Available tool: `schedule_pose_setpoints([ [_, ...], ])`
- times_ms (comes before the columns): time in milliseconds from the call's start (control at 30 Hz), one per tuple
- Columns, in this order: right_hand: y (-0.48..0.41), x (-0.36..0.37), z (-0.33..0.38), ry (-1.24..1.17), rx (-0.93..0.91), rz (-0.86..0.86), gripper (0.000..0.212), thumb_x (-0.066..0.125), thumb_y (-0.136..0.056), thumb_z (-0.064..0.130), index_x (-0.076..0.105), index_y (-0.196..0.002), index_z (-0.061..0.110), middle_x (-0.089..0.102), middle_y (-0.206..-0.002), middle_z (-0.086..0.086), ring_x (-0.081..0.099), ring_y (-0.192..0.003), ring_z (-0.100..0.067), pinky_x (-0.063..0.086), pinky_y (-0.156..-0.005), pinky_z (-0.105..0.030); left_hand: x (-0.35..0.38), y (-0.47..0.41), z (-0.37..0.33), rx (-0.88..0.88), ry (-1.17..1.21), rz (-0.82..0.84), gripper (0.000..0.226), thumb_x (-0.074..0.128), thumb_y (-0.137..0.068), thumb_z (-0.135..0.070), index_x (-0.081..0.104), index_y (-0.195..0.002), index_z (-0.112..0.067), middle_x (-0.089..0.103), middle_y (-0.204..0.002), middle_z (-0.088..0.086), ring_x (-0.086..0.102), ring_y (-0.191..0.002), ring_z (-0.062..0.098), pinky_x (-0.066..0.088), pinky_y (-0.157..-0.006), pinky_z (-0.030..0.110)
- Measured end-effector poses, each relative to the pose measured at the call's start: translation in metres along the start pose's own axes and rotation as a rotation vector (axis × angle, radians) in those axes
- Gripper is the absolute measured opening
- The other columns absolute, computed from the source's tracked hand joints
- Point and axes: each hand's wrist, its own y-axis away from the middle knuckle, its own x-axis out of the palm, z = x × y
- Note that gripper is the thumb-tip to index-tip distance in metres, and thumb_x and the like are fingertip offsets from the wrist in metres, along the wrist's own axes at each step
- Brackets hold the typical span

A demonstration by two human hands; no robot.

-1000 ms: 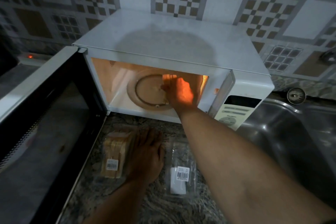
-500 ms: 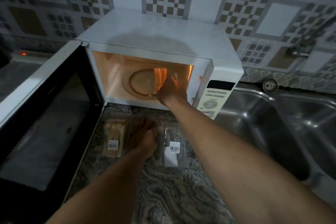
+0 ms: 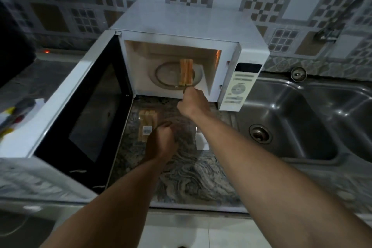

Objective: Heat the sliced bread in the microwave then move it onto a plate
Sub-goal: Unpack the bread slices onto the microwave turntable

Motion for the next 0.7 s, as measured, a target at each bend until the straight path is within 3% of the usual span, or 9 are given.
schedule_pose_setpoints([
  [100,0.011,0.020,0.007,-0.017,-0.009,0.017,0.008,0.059,-0.091,0.008,0.051,-0.090,0.011,0.064,-0.109,-0.017,0.061,-0.099,-0.036,0.041,-0.069,-0.034,0.005,0.010,0.030,0.021,0.018,-0.196,0.043,0.041,-0.072,-0.016,0.070,-0.103,-0.010,0.065,-0.103,0.012,0.058,-0.098,0.038,0.050,-0.082,0.041],
  [167,0.017,0.034,0.011,-0.040,-0.007,0.039,0.009,0.060,-0.091,0.008,0.056,-0.099,0.010,0.064,-0.112,-0.017,0.061,-0.102,-0.037,0.045,-0.072,-0.036,0.006,0.016,0.040,-0.058,0.019,-0.295,0.051,0.034,-0.066,-0.021,0.065,-0.105,-0.007,0.058,-0.107,0.019,0.052,-0.098,0.041,0.047,-0.083,0.045],
  [267,0.022,0.059,0.017,-0.108,0.035,0.077,0.027,0.060,-0.093,0.008,0.062,-0.120,0.008,0.065,-0.117,-0.016,0.062,-0.109,-0.037,0.051,-0.083,-0.038,0.000,0.016,0.041,-0.401,0.213,-0.325,0.043,0.053,-0.074,-0.009,0.055,-0.117,-0.009,0.049,-0.120,0.020,0.046,-0.108,0.041,0.041,-0.089,0.045],
  [333,0.026,0.074,0.017,-0.165,0.059,0.119,0.023,0.056,-0.095,0.006,0.066,-0.116,0.008,0.068,-0.112,-0.015,0.065,-0.104,-0.034,0.051,-0.081,-0.036,-0.002,0.010,0.039,-0.618,0.350,-0.279,0.059,0.060,-0.082,-0.006,0.043,-0.138,-0.008,0.044,-0.136,0.021,0.043,-0.123,0.042,0.040,-0.099,0.045],
  [400,0.028,0.090,0.013,-0.189,0.088,0.150,0.018,0.053,-0.097,0.010,0.069,-0.106,0.011,0.069,-0.107,-0.012,0.066,-0.098,-0.032,0.053,-0.084,-0.038,0.001,0.004,0.040,-0.720,0.390,-0.193,0.052,0.059,-0.091,-0.014,0.045,-0.140,-0.009,0.051,-0.137,0.021,0.049,-0.124,0.040,0.042,-0.100,0.045],
  [467,0.032,0.101,0.007,-0.192,0.100,0.176,0.015,0.055,-0.098,0.017,0.069,-0.101,0.014,0.070,-0.103,-0.008,0.066,-0.096,-0.029,0.054,-0.086,-0.040,0.006,0.003,0.044,-0.696,0.388,-0.159,0.030,0.058,-0.093,-0.025,0.063,-0.119,-0.010,0.065,-0.117,0.022,0.061,-0.109,0.040,0.048,-0.090,0.043],
  [533,0.035,0.105,0.002,-0.193,0.104,0.178,0.013,0.054,-0.100,0.019,0.067,-0.101,0.015,0.068,-0.104,-0.007,0.064,-0.098,-0.025,0.051,-0.084,-0.036,0.007,0.003,0.045,-0.662,0.425,-0.165,0.025,0.060,-0.092,-0.029,0.070,-0.108,-0.012,0.070,-0.106,0.020,0.065,-0.101,0.039,0.050,-0.085,0.041],
  [700,0.039,0.102,-0.014,-0.105,0.110,0.102,0.019,0.053,-0.099,0.008,0.064,-0.115,0.010,0.065,-0.111,-0.008,0.063,-0.105,-0.029,0.048,-0.083,-0.033,0.004,0.001,0.039,-0.632,0.548,-0.123,0.026,0.061,-0.091,-0.015,0.071,-0.115,-0.012,0.069,-0.115,0.018,0.062,-0.108,0.035,0.045,-0.086,0.032],
])
